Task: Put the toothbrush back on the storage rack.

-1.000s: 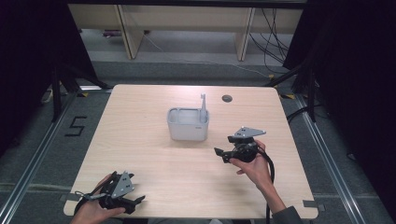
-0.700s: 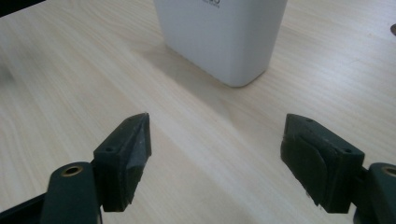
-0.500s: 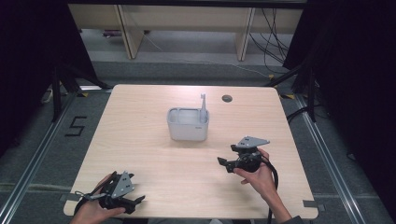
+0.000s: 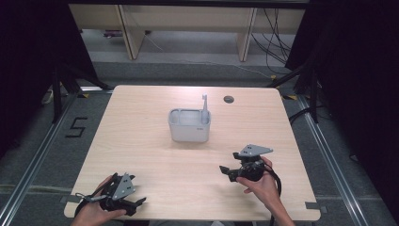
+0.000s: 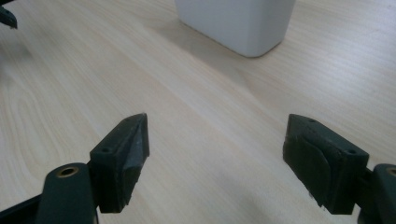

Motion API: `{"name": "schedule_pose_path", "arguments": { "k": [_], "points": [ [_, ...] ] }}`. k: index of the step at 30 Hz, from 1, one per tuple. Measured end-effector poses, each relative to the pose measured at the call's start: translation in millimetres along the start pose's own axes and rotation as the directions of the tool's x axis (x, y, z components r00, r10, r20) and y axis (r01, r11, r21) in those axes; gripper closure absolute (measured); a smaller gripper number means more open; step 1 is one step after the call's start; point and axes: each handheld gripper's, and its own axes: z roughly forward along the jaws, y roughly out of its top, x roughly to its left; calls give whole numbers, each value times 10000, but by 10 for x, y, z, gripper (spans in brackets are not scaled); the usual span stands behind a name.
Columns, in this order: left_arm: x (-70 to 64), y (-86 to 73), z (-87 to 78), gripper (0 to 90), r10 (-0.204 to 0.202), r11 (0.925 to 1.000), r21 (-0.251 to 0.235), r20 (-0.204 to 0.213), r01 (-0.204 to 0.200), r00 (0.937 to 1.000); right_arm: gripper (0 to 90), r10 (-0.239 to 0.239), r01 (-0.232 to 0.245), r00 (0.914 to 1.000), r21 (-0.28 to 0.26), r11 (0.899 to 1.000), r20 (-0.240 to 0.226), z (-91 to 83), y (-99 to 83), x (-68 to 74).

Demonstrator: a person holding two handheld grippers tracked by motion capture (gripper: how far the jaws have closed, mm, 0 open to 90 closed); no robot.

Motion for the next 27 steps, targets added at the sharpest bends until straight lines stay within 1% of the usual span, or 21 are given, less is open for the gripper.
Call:
{"name": "schedule_pose_path", "arguments": {
  "k": [1, 2, 3, 4, 5, 6, 7, 9, 10, 11, 12, 13, 15, 16, 17, 19, 20, 21, 23, 26, 27],
  "points": [
    [-1, 0, 0, 161, -6, 10000, 2, 5, 6, 10000, 230, -268, 268, 9996, -86, 9996, -14, -1, -9, -12],
    [-1, 1, 1, 162, 2, 10000, 3, 1, -2, 10000, 231, -58, 59, 10000, -100, 9999, 69, -17, -24, 7],
    [-2, 1, 1, 162, -5, 10000, 9, 9, 5, 10000, 230, -68, 67, 10000, -95, 9999, -58, -25, -36, 0],
    [-2, 0, 2, 162, -9, 10000, 14, 8, 9, 10000, 229, -81, 81, 10000, -105, 9999, -38, -35, -50, -1],
    [-2, 0, 2, 162, -10, 10000, 18, 12, 10, 10000, 227, 224, -224, 9997, -31, 9997, 1, -51, -67, 26],
    [-2, 1, 2, 161, -11, 10000, 21, 11, 11, 10000, 225, -63, 64, 9999, -164, 9998, 78, -52, -78, 5],
    [-2, 1, 2, 162, -13, 10000, 14, 9, 13, 10000, 223, 121, -121, 9999, -20, 9999, 2, -68, -92, 17],
    [-2, 0, 3, 162, -14, 10000, 9, 9, 14, 10000, 221, 278, -278, 9996, 6, 9996, -24, -88, -120, 29],
    [-3, 0, 4, 162, -20, 10000, 17, 21, 20, 10000, 219, -56, 58, 9999, -136, 9999, 127, -92, -132, 7],
    [-4, -1, 6, 162, -16, 10000, 19, 17, 16, 10000, 218, 298, -298, 9995, -3, 9996, 63, -105, -148, 29],
    [-4, -1, 6, 162, -7, 10000, 23, 19, 7, 10000, 218, -97, 97, 9999, -69, 9999, 70, -108, -156, 2],
    [-4, 0, 5, 162, -3, 10000, 16, 18, 3, 10000, 217, 234, -235, 9997, 76, 9997, 54, -122, -171, 23],
    [-2, 0, 3, 162, -20, 10000, 15, 19, 20, 10000, 213, 303, -303, 9995, 35, 9995, 62, -131, -196, 29],
    [-2, 0, 4, 162, -19, 10000, 14, 20, 19, 10000, 213, 218, -219, 9998, 112, 9997, 22, -138, -203, 20],
    [-3, 0, 5, 162, -13, 10000, 22, 15, 13, 10000, 213, 375, -375, 9993, 133, 9992, -6, -144, -215, 31],
    [-5, 0, 6, 162, -4, 10000, 26, 22, 4, 10000, 212, 43, -42, 10000, 107, 9999, -89, -148, -230, 3],
    [-5, 1, 5, 162, 6, 10000, 25, 22, -6, 10000, 212, 523, -523, 9986, 192, 9984, 0, -163, -244, 41],
    [-4, 0, 5, 162, -6, 10000, 15, 21, 6, 10000, 212, 214, -213, 9998, 139, 9997, -45, -164, -249, 15],
    [-3, -1, 5, 162, -18, 10000, 19, 19, 18, 10000, 212, 390, -390, 9992, 198, 9990, 2, -185, -265, 31],
    [-6, 0, 6, 162, 1, 10000, 25, 29, -1, 10000, 211, 64, -66, 9999, 215, 9997, 101, -204, -285, 10],
    [-6, 0, 7, 162, 0, 10000, 26, 35, 0, 10000, 211, 244, -246, 9997, 288, 9993, 60, -209, -296, 19]
  ]
}}
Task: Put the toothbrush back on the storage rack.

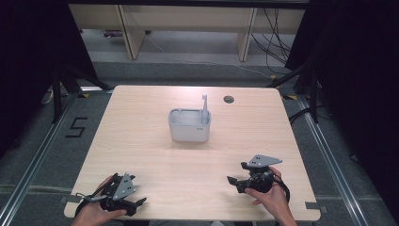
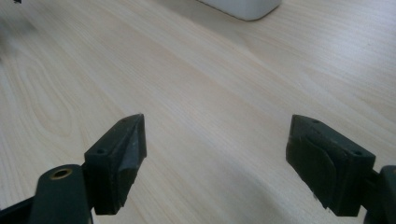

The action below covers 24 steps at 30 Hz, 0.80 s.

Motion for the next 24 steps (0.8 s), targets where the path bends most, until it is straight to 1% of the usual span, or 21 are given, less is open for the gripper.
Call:
{"name": "schedule_pose_path", "arguments": {
  "k": [1, 3, 4, 5, 6, 7, 8, 11, 12, 15, 17, 18, 19, 20, 21, 23, 24],
  "points": [
    [0, 0, 1, 162, 0, 10000, 6, -4, 0, 10000, 211, -71, 71, 10000, -7, 10000, 70, -4, -8, 3],
    [1, 0, 1, 162, -6, 10000, 7, 0, 6, 10000, 211, 100, -100, 9999, 196, 9998, -3, -5, -23, 23],
    [0, 0, 1, 162, 2, 10000, 6, -1, -2, 10000, 211, -241, 240, 9996, 108, 9997, 125, -1, -27, 6],
    [0, 0, 0, 162, 1, 10000, 1, -4, -1, 10000, 211, -245, 241, 9996, 206, 9995, 159, -4, -31, 13],
    [1, 1, 0, 162, -1, 10000, 3, -5, 1, 10000, 211, -331, 330, 9994, 247, 9991, 36, 4, -33, 11],
    [1, 0, 0, 161, 0, 10000, 3, -3, 0, 10000, 211, -387, 385, 9992, 237, 9990, 62, 2, -37, 13],
    [1, -1, 0, 162, -3, 10000, 2, -3, 3, 10000, 211, -131, 127, 9998, 319, 9994, 125, -8, -45, 31],
    [1, 0, 0, 162, 0, 10000, 3, -6, 0, 10000, 211, -396, 393, 9992, 308, 9988, 94, -4, -58, 27],
    [1, 0, -1, 162, 2, 10000, -1, -5, -2, 10000, 211, -306, 303, 9995, 327, 9990, 88, -4, -65, 33],
    [1, 0, 0, 162, 2, 10000, 4, -3, -2, 10000, 211, -419, 420, 9991, 409, 9983, -40, -3, -73, 37],
    [1, 0, -2, 162, 8, 10000, -5, -7, -8, 10000, 211, -229, 224, 9997, 484, 9986, 102, -16, -83, 59],
    [2, 0, -2, 162, 5, 10000, -6, -6, -5, 10000, 211, -400, 393, 9991, 433, 9983, 142, -15, -87, 50],
    [2, 1, -3, 162, 4, 10000, -5, -17, -4, 10000, 211, -177, 170, 9998, 491, 9986, 136, -20, -94, 71],
    [2, 1, -5, 162, 2, 10000, -16, -15, -2, 10000, 211, -472, 471, 9989, 474, 9978, 28, -15, -93, 46],
    [2, 1, -6, 162, -3, 10000, -19, -17, 3, 10000, 210, -356, 352, 9993, 508, 9981, 65, -24, -98, 52],
    [3, 1, -6, 162, 3, 10000, -20, -24, -3, 10000, 207, -482, 482, 9988, 505, 9976, -6, -28, -104, 48],
    [-4, -1, -6, 162, -104, 9999, -19, -23, 104, 9999, 206, -440, 440, 9990, 537, 9976, -12, -30, -110, 50]
  ]
}}
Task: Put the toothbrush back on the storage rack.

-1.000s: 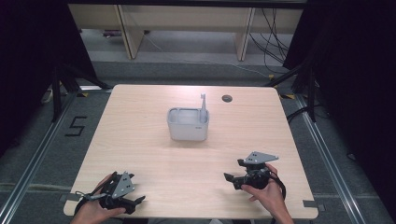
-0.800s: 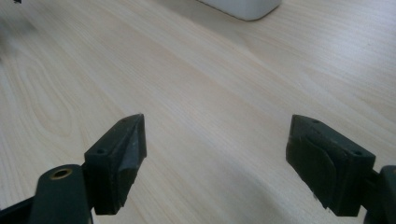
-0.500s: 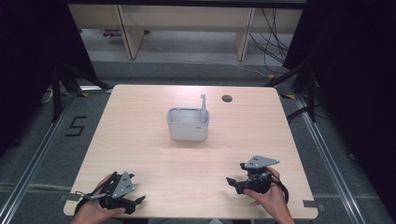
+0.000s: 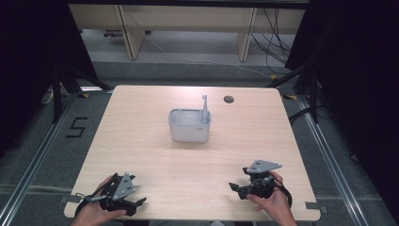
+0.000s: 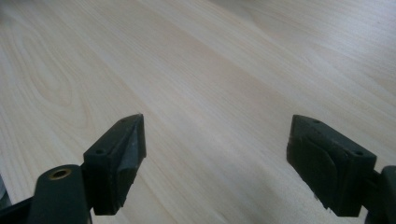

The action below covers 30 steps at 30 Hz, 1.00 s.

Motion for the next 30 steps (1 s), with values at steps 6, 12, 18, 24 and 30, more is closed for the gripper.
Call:
{"name": "schedule_pose_path", "arguments": {
  "k": [6, 12, 18, 24, 30],
  "points": [
    [0, 1, -1, 162, 1, 10000, 0, -7, -1, 10000, 192, 416, -417, 9991, 158, 9990, 95, -27, -32, 43],
    [0, 1, -1, 162, 4, 10000, -3, -9, -4, 10000, 174, 110, -111, 9999, 159, 9998, 49, -45, -46, 32],
    [0, 1, -1, 162, 17, 10000, 0, -4, -17, 10000, 168, -41, 40, 9999, 42, 10000, 95, -41, -53, 36],
    [0, 1, 0, 162, 19, 10000, 2, -6, -19, 10000, 168, -89, 88, 9999, 86, 9999, 130, -45, -54, 40],
    [0, 2, -1, 162, 17, 10000, -4, -7, -17, 10000, 168, -66, 67, 10000, 165, 9998, -67, -30, -54, 43]
  ]
}}
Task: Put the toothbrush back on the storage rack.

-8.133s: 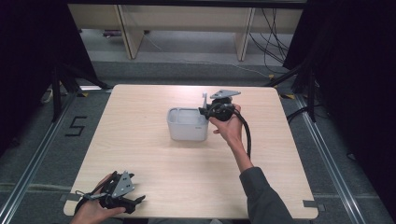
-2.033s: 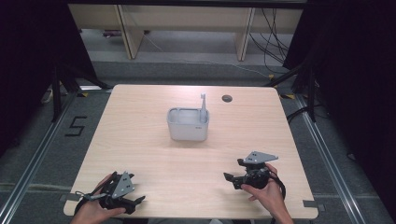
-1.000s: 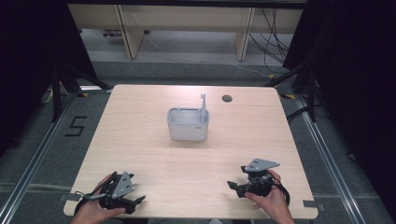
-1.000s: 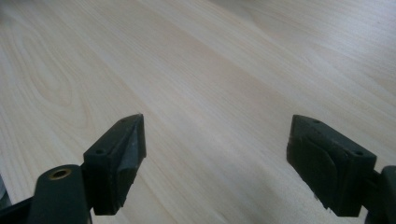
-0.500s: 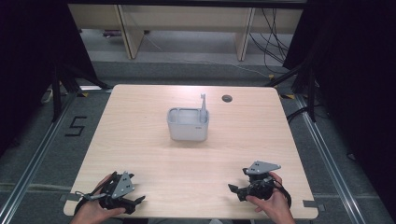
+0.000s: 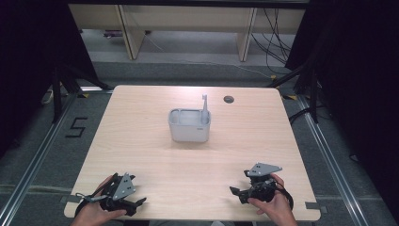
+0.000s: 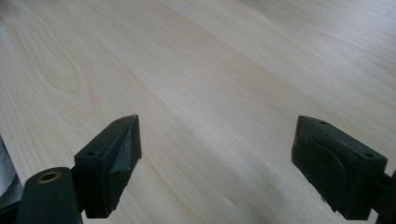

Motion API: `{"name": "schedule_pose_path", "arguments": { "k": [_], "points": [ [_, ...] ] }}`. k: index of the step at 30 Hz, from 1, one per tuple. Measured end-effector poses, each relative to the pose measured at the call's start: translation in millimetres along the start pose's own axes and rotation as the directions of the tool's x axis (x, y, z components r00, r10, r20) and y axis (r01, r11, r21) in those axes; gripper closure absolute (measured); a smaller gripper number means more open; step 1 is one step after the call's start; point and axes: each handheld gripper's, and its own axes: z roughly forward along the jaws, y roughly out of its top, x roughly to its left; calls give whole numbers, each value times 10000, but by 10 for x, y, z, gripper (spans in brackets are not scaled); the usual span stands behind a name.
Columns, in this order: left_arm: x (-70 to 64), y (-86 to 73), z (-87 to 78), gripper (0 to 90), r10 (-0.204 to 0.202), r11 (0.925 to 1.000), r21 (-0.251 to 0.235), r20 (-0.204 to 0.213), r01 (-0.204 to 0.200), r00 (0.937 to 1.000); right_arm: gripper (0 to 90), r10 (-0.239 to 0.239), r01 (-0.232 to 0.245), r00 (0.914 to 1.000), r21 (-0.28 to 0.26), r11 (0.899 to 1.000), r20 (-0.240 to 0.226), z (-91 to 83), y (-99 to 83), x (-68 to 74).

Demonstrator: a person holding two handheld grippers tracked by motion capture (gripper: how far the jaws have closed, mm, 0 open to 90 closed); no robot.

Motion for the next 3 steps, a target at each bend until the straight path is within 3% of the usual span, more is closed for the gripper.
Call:
{"name": "schedule_pose_path", "arguments": {
  "k": [3],
  "points": [
    [0, 0, 0, 162, 4, 10000, -1, 3, -4, 10000, 168, 87, -88, 9999, 75, 9999, 53, -6, 0, 2]
  ]
}}
